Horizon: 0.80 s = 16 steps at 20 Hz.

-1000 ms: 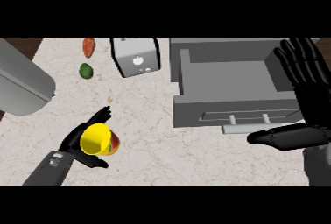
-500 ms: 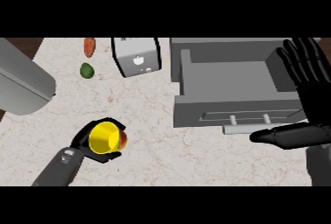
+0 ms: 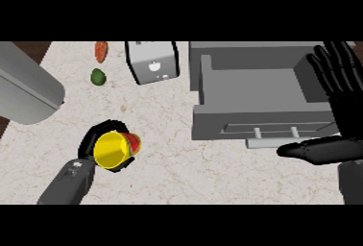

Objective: Pick up the cup, place it into the drawer and close the drawer

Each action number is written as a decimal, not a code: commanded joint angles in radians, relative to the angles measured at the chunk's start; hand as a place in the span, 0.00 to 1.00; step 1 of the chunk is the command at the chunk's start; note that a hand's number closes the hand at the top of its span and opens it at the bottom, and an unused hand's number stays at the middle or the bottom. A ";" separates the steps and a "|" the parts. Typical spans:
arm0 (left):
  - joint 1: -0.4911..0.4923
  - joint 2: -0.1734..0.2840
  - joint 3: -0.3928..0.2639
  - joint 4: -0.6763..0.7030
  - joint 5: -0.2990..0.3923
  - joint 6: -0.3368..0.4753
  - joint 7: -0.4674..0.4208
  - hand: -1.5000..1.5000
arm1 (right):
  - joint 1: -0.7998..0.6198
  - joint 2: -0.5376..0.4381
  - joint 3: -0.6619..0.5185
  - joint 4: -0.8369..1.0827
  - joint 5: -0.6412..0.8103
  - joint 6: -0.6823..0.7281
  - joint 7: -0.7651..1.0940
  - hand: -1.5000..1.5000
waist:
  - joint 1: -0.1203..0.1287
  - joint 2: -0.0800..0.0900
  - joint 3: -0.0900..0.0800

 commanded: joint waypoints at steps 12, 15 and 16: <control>-0.142 -0.089 0.139 -0.200 0.161 0.165 0.079 1.00 | 0.004 0.017 0.004 -0.032 0.021 -0.035 0.039 0.00 | 0.025 -0.014 0.005; -0.186 -0.133 0.102 -0.317 0.159 0.214 0.192 1.00 | 0.045 -0.001 -0.014 -0.014 0.018 -0.001 -0.003 0.00 | 0.029 -0.018 0.006; -0.237 -0.133 0.097 -0.326 0.159 0.223 0.246 1.00 | -0.008 -0.020 -0.040 0.047 -0.005 0.012 -0.012 0.00 | 0.032 -0.016 0.006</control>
